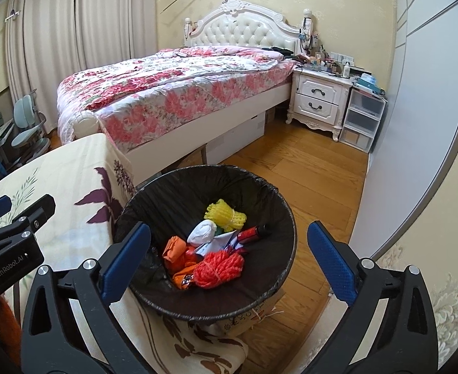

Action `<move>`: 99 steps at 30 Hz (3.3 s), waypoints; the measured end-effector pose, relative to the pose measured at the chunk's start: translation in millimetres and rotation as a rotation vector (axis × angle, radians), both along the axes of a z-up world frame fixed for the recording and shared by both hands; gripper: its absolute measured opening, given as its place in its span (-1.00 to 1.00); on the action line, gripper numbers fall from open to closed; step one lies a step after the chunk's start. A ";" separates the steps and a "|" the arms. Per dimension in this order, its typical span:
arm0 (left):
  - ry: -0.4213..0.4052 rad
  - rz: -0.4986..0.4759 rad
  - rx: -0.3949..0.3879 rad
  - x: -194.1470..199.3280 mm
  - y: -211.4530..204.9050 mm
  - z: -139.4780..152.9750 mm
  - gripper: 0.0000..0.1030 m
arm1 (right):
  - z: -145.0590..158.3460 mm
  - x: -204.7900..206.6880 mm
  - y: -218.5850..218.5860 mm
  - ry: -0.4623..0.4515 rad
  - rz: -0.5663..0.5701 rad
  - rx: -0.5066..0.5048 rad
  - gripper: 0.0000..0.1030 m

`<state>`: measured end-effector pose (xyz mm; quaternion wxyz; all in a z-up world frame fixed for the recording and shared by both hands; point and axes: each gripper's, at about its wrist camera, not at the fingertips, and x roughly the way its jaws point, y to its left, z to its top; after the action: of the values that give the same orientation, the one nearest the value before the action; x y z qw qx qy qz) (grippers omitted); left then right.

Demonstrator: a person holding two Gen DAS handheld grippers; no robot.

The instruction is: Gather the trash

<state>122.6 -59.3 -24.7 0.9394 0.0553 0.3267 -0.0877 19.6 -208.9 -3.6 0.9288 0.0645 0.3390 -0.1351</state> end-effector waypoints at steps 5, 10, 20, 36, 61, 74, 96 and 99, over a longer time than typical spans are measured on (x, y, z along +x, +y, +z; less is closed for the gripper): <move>-0.025 0.009 0.000 -23.2 14.2 7.3 0.71 | 4.8 -19.0 14.9 -0.010 0.022 -0.002 0.91; -0.035 0.027 -0.004 -44.4 29.0 11.3 0.71 | 12.3 -34.3 25.1 -0.030 0.039 -0.006 0.91; -0.064 0.057 -0.019 -85.8 48.9 23.7 0.72 | 32.1 -68.4 43.3 -0.079 0.075 -0.002 0.91; -0.093 0.084 -0.046 -115.6 61.0 30.5 0.73 | 47.3 -93.6 54.1 -0.135 0.115 -0.001 0.91; -0.096 0.091 -0.056 -119.9 64.3 31.9 0.73 | 47.3 -96.1 55.7 -0.139 0.116 -0.005 0.91; -0.097 0.092 -0.057 -120.2 64.8 31.7 0.73 | 46.9 -96.4 55.8 -0.139 0.115 -0.005 0.91; -0.098 0.089 -0.063 -120.8 65.1 31.6 0.73 | 46.8 -96.4 55.6 -0.139 0.114 -0.007 0.91; -0.103 0.088 -0.056 -121.3 63.7 31.5 0.73 | 46.8 -96.4 55.6 -0.139 0.114 -0.007 0.91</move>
<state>1.3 4.4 6.8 0.9591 0.0191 0.2776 -0.0525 -76.8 -153.3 43.2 0.9565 0.0510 0.2762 -0.0786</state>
